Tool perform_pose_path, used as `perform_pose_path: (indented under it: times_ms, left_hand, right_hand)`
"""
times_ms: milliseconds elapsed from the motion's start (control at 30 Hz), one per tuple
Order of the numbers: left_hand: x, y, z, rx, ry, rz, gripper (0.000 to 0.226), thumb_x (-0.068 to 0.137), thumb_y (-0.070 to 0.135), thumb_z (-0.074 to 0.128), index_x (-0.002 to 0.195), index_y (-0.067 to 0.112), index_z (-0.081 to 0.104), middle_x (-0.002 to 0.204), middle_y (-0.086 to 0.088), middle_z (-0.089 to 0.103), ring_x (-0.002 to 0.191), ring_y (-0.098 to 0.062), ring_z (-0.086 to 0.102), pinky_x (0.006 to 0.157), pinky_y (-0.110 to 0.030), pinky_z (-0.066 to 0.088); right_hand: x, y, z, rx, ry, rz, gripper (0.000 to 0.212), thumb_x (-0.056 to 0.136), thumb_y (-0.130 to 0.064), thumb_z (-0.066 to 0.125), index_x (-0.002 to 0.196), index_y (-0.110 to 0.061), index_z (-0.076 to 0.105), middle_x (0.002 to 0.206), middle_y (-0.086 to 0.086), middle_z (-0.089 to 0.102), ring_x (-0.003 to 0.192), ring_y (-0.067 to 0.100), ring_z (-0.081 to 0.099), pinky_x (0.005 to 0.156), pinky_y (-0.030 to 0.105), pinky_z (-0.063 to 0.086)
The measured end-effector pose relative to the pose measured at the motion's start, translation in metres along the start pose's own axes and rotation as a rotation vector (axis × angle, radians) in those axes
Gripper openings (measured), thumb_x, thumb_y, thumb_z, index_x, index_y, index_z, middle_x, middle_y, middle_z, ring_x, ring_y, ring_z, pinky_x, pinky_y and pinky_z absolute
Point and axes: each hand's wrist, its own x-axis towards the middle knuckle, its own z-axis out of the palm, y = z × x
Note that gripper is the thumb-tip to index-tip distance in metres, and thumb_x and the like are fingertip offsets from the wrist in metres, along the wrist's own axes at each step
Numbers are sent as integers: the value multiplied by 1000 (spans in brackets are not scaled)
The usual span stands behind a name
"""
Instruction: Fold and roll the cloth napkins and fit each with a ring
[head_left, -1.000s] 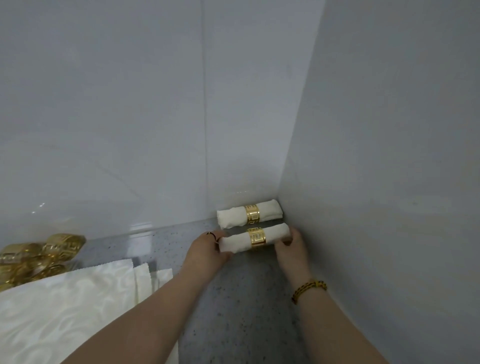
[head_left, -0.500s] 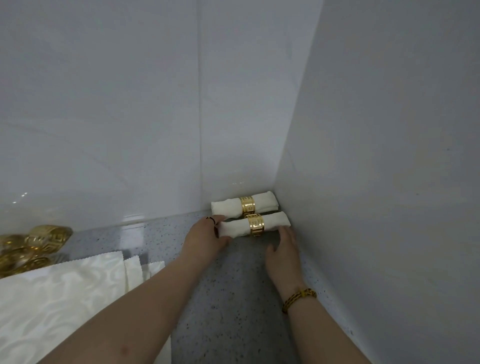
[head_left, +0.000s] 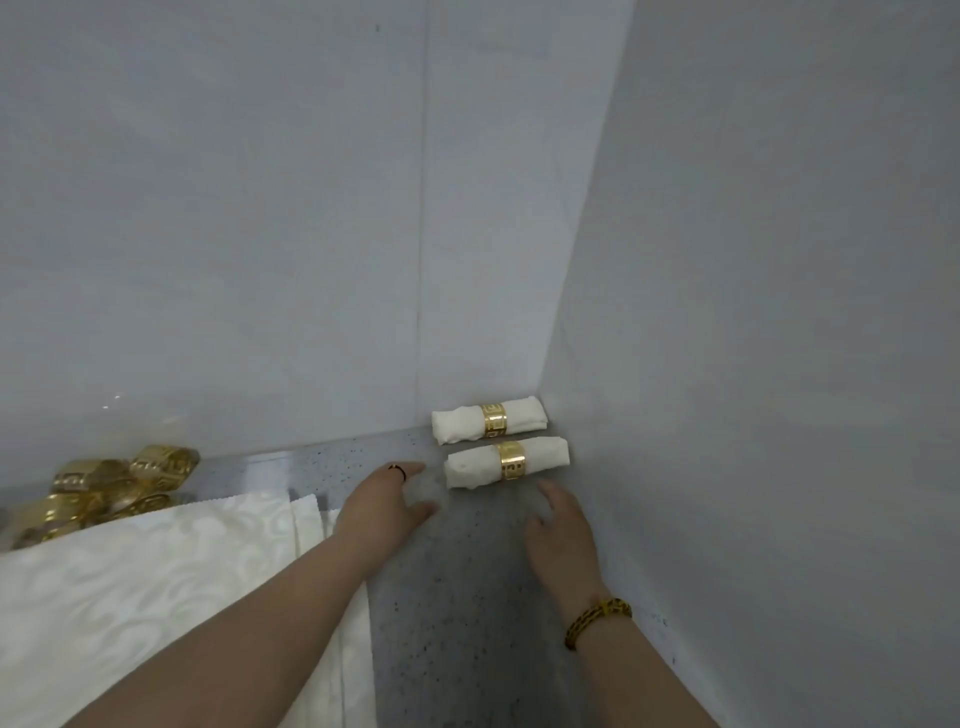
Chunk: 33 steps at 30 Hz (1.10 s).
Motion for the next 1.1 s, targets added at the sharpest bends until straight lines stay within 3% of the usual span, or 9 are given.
perform_pose_path:
  times_ms: [267,433,533,567,700,800,900,1000,1100]
  left_hand:
    - [-102,-60,-60,-13,7,96,26,89,23,56,116,24,57,124,3,56,118,-10,48,89,-10,30]
    - [-176,-117,-84,-14,-38,119,28,87,24,60,82,49,46,98,29,51,100,6,48,76,4,31]
    - [-216,-157,-90,17,-67,152,13,75,48,62,75,59,56,94,46,53,95,20,49,86,-1,35]
    - [-223,-164,-90,15,-81,163,14,65,60,56,77,67,55,102,54,43,99,23,46,89,-3,36]
    - [-272,-193,-92,-10,-70,196,53,34,93,44,85,82,36,110,61,25,108,30,34,90,4,28]
    - [-305,-208,-97,-7,-69,248,53,33,99,31,83,85,32,105,55,43,106,36,28,87,9,23]
    - [-327,-208,-104,72,-84,266,59,30,100,24,88,88,20,121,46,23,104,42,12,83,13,15]
    - [-370,-209,-105,84,-82,286,79,28,101,21,102,75,32,124,48,6,103,43,5,82,14,11]
    - [-418,-216,-98,108,-131,254,93,25,102,19,110,64,24,124,48,-1,117,28,9,89,9,12]
  right_hand:
    - [-102,-32,35,-56,-112,-154,36,96,-13,39,132,-18,42,138,-2,43,127,11,38,100,13,26]
    - [-161,-39,73,-124,-185,-257,28,95,-18,41,119,-22,53,125,-11,52,116,3,46,91,5,25]
    - [-192,-39,101,-175,-180,-329,26,94,-21,44,116,-25,55,123,-14,54,119,1,45,87,1,21]
    - [-197,-38,104,-188,-171,-345,26,94,-22,44,116,-26,55,124,-14,54,118,1,45,87,1,21]
    - [-232,-35,123,-244,-176,-448,27,94,-25,44,119,-27,53,128,-14,51,120,1,43,91,5,24]
    - [-265,-31,123,-290,-244,-520,29,94,-29,44,123,-28,48,135,-16,43,126,2,38,100,11,23]
    - [-287,-24,118,-346,-273,-552,32,93,-31,45,125,-30,45,143,-19,31,130,1,31,98,10,20]
    - [-326,-13,124,-328,-282,-583,34,92,-33,48,126,-31,45,143,-20,30,129,0,32,88,1,19]
    - [-372,-2,134,-290,-345,-633,39,89,-35,53,127,-30,45,138,-19,36,125,-3,35,79,-12,18]
